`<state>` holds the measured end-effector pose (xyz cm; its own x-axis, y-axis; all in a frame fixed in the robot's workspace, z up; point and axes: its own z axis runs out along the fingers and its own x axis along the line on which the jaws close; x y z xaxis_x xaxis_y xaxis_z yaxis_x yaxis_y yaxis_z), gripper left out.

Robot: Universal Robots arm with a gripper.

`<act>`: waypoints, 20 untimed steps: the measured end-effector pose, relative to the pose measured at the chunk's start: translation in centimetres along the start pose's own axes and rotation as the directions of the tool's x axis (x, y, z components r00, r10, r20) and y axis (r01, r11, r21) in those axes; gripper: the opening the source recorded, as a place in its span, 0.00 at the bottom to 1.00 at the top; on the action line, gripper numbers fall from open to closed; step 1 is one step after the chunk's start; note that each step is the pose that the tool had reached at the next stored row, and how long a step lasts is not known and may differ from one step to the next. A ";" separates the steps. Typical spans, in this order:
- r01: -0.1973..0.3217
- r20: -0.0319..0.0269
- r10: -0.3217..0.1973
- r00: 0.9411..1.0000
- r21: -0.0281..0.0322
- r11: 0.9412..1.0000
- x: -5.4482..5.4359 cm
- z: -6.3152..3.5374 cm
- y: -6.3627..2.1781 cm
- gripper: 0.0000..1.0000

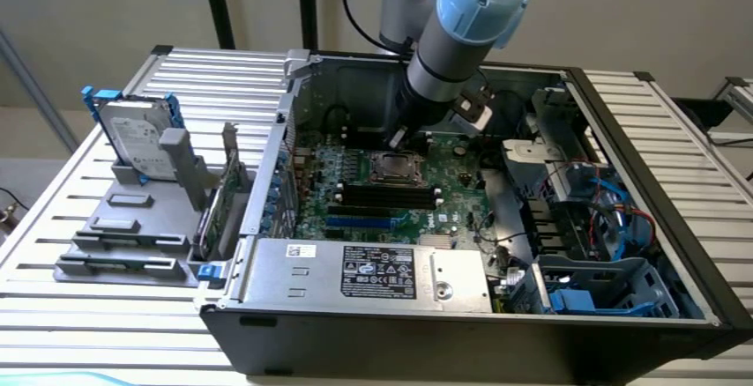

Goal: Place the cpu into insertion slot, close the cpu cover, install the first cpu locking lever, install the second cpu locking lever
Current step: 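Install the first cpu locking lever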

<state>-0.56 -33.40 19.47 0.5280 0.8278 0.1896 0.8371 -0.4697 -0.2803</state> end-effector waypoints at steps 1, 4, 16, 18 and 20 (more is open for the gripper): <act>0.001 0.000 -0.001 1.000 0.000 1.000 0.0 0.02 0.01 0.11; 0.002 0.000 -0.002 1.000 0.000 1.000 0.0 0.04 0.04 0.11; 0.004 -0.008 -0.004 1.000 0.005 1.000 -0.2 -0.44 -0.74 0.11; 0.004 -0.008 -0.004 1.000 0.005 1.000 -0.1 -0.39 -0.80 0.11; 0.004 -0.008 -0.004 1.000 0.005 1.000 0.0 -0.39 -0.81 0.11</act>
<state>-1.21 -33.18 20.05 0.5257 0.8273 0.1981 0.8385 -0.4647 -0.2845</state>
